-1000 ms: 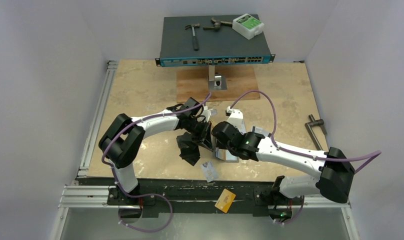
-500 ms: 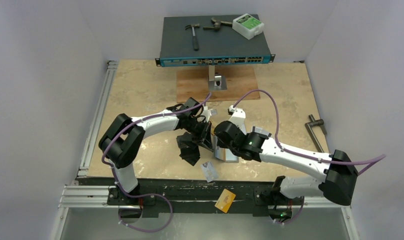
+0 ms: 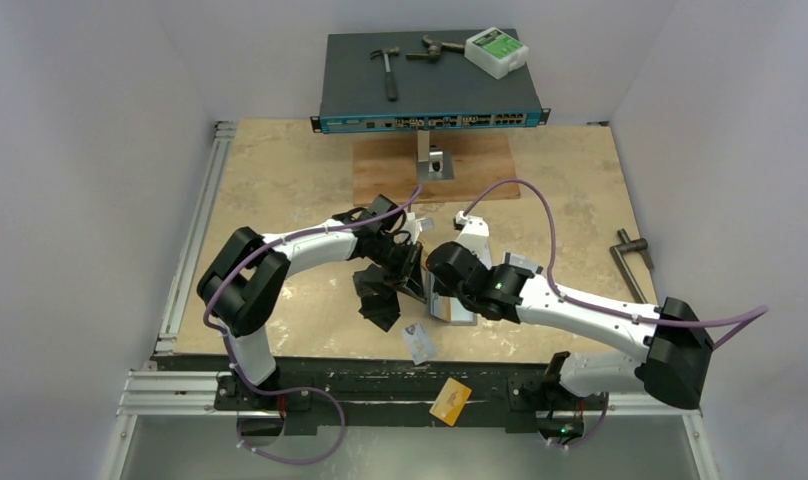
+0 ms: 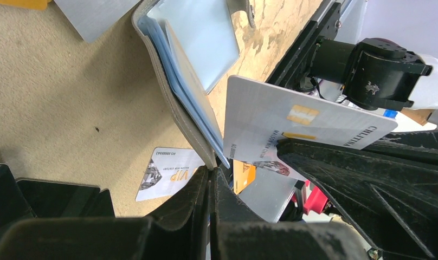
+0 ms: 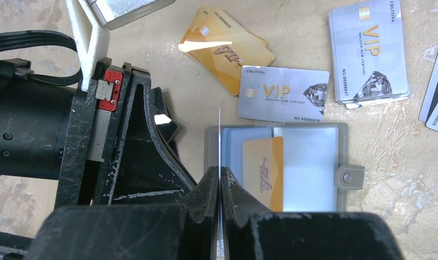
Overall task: Put the credit cards into the card holder
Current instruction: Insert the credit card into the card holder.
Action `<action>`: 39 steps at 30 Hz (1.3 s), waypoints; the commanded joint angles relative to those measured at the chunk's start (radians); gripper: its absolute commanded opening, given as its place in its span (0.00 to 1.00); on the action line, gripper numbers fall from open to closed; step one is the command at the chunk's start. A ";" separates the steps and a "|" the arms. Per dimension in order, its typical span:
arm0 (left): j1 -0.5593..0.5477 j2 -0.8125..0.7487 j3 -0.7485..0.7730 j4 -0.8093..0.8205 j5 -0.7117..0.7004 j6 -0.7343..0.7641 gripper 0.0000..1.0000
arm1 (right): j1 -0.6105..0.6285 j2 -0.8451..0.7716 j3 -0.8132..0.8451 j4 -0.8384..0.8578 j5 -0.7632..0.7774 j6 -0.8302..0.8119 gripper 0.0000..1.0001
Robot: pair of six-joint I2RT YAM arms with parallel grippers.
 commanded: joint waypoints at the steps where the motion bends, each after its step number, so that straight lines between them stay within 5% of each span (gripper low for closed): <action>1: 0.006 -0.036 -0.002 0.034 0.033 -0.009 0.00 | 0.005 0.004 -0.002 0.012 0.023 -0.011 0.00; 20: 0.011 -0.041 -0.001 0.040 0.043 -0.016 0.00 | 0.010 0.040 -0.019 0.043 0.015 -0.040 0.00; 28: 0.012 -0.041 -0.002 0.040 0.045 -0.015 0.00 | 0.037 0.046 0.015 -0.115 0.120 -0.026 0.00; 39: 0.017 -0.044 -0.004 0.038 0.050 -0.016 0.00 | 0.035 -0.141 -0.118 -0.261 0.168 0.090 0.00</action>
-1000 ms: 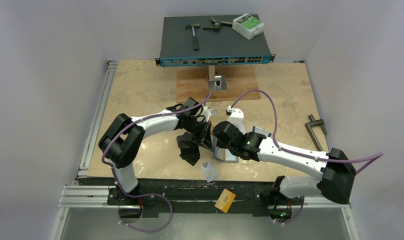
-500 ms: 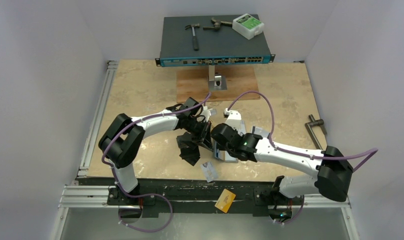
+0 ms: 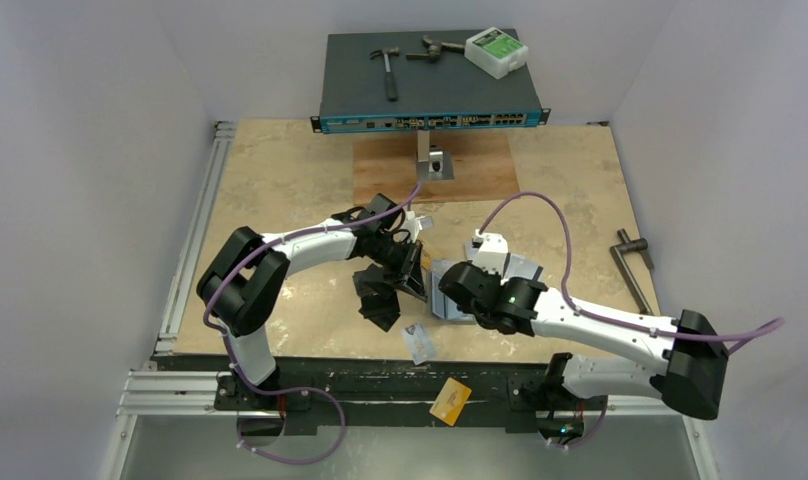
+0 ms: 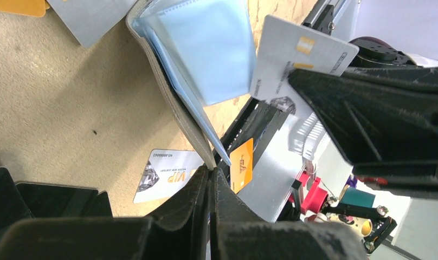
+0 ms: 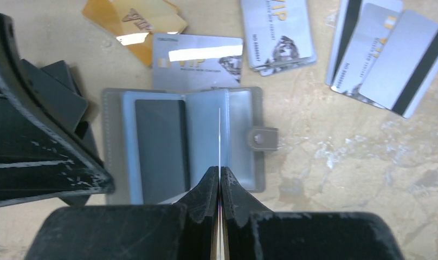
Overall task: Put the credit cards into the card holder
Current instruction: Insert the credit card into the card holder.
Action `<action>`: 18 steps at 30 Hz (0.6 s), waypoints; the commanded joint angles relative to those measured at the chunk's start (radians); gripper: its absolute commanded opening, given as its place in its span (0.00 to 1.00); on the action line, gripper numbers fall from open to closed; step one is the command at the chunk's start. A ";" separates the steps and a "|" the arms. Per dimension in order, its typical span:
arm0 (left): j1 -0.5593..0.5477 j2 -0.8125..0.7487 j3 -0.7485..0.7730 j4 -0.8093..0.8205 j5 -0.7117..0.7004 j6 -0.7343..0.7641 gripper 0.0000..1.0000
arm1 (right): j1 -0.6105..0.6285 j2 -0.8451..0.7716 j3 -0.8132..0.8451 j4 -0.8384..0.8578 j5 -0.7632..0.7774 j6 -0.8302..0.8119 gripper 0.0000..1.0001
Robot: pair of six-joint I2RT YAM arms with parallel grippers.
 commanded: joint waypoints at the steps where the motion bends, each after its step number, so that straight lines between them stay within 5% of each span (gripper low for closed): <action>1: 0.010 -0.043 -0.004 0.024 0.034 -0.007 0.00 | 0.001 -0.080 -0.050 -0.081 0.075 0.063 0.00; 13: 0.017 -0.022 0.004 -0.008 0.018 0.039 0.00 | -0.004 -0.066 -0.057 0.023 0.036 0.016 0.00; 18: 0.030 0.003 0.016 -0.064 -0.062 0.109 0.02 | -0.041 -0.210 -0.138 0.257 -0.059 -0.081 0.00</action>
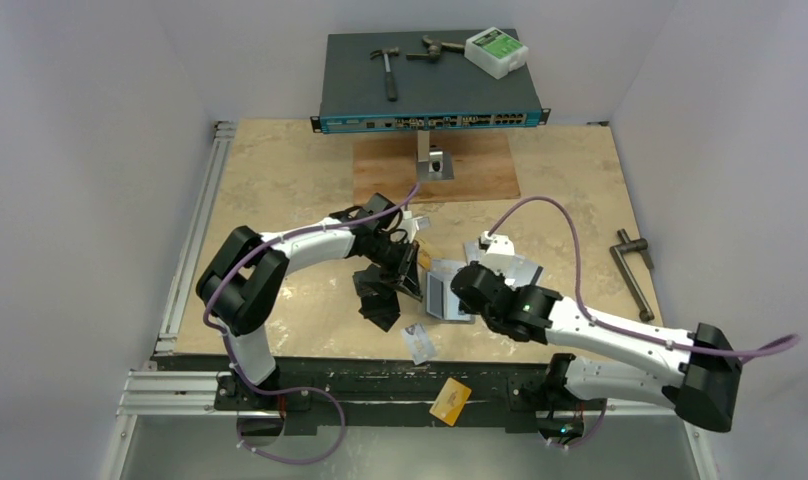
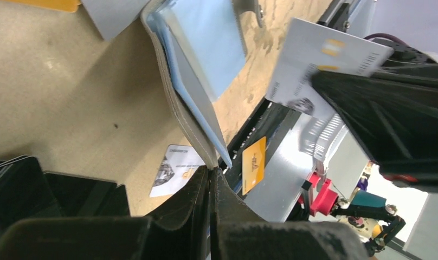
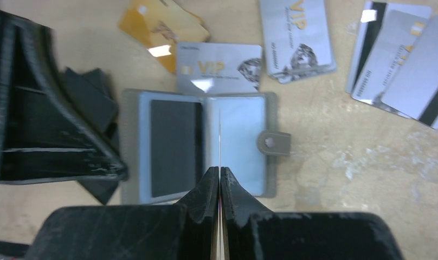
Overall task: Put the credit cards into the card holder
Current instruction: Insert the credit card into the card holder.
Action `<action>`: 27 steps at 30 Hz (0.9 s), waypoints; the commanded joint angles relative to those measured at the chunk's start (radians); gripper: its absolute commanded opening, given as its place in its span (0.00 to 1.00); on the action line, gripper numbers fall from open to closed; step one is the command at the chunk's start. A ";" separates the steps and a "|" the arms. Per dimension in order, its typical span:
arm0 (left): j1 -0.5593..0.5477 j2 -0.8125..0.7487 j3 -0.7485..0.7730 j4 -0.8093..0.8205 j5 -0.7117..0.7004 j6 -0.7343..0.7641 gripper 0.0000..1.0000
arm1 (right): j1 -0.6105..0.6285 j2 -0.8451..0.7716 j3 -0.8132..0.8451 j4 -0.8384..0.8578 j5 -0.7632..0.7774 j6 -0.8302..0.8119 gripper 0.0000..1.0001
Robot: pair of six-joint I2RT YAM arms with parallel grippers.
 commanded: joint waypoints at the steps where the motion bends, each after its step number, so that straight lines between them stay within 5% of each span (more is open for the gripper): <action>1: 0.020 0.007 0.016 -0.044 -0.058 0.072 0.06 | -0.052 -0.123 -0.076 0.272 -0.092 -0.087 0.00; 6: 0.029 0.031 0.022 -0.069 -0.095 0.087 0.25 | -0.120 -0.100 -0.156 0.455 -0.248 -0.123 0.00; 14: 0.047 0.033 0.007 -0.055 -0.087 0.080 0.31 | -0.150 -0.013 -0.205 0.559 -0.319 -0.134 0.00; 17: 0.051 0.031 0.006 -0.050 -0.076 0.073 0.25 | -0.170 -0.049 -0.185 0.538 -0.307 -0.148 0.00; 21: 0.050 0.011 -0.008 -0.014 -0.058 0.054 0.02 | -0.171 -0.074 -0.134 0.530 -0.296 -0.166 0.00; 27: 0.051 0.008 -0.028 0.035 -0.030 0.013 0.00 | -0.134 0.017 -0.054 0.511 -0.246 -0.171 0.00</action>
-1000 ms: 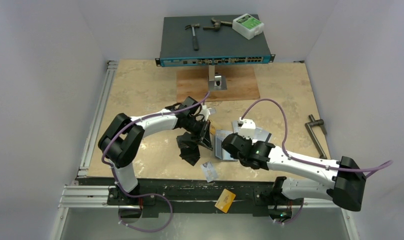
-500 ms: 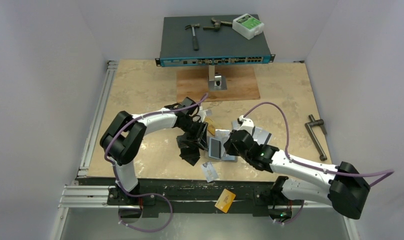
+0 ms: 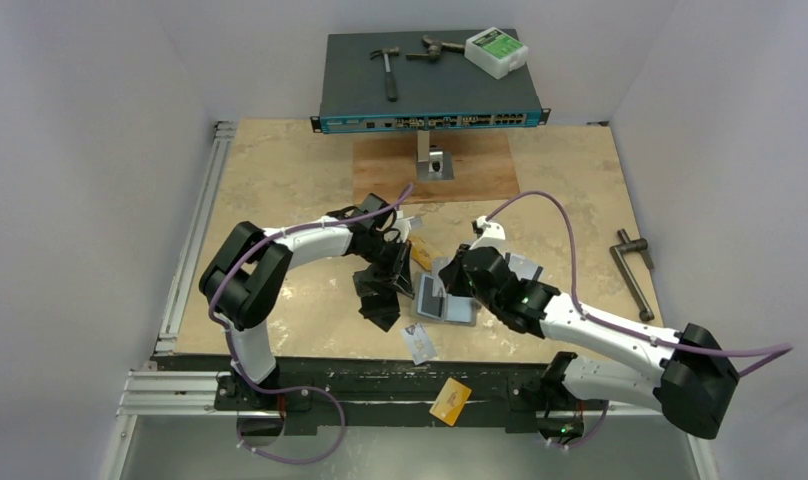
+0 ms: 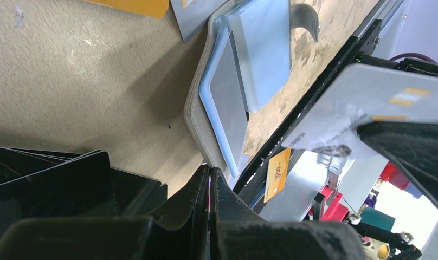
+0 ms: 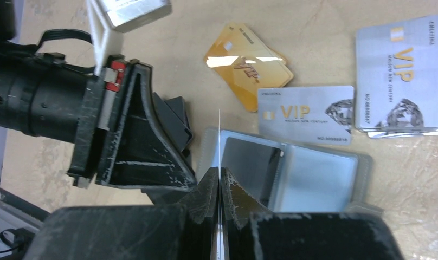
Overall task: Put the credit cards into the card holder
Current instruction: Insert the credit card into the card holder.
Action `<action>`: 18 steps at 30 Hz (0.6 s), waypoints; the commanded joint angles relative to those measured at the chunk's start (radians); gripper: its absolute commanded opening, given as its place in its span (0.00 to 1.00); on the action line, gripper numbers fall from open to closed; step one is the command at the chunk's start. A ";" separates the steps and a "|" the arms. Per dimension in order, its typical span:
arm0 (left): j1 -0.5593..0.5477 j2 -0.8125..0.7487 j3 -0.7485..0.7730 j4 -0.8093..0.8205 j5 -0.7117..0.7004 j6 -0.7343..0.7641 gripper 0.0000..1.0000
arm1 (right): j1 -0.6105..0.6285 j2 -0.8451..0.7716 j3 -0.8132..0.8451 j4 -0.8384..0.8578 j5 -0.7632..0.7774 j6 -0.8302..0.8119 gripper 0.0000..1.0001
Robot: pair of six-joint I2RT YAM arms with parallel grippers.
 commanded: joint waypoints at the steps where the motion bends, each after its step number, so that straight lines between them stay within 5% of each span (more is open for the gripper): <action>1: 0.006 -0.026 -0.025 0.068 0.050 -0.050 0.00 | 0.046 0.052 0.080 0.008 0.064 -0.007 0.00; 18: 0.009 -0.062 -0.048 0.114 0.111 -0.179 0.00 | 0.238 0.108 0.176 -0.181 0.288 -0.038 0.00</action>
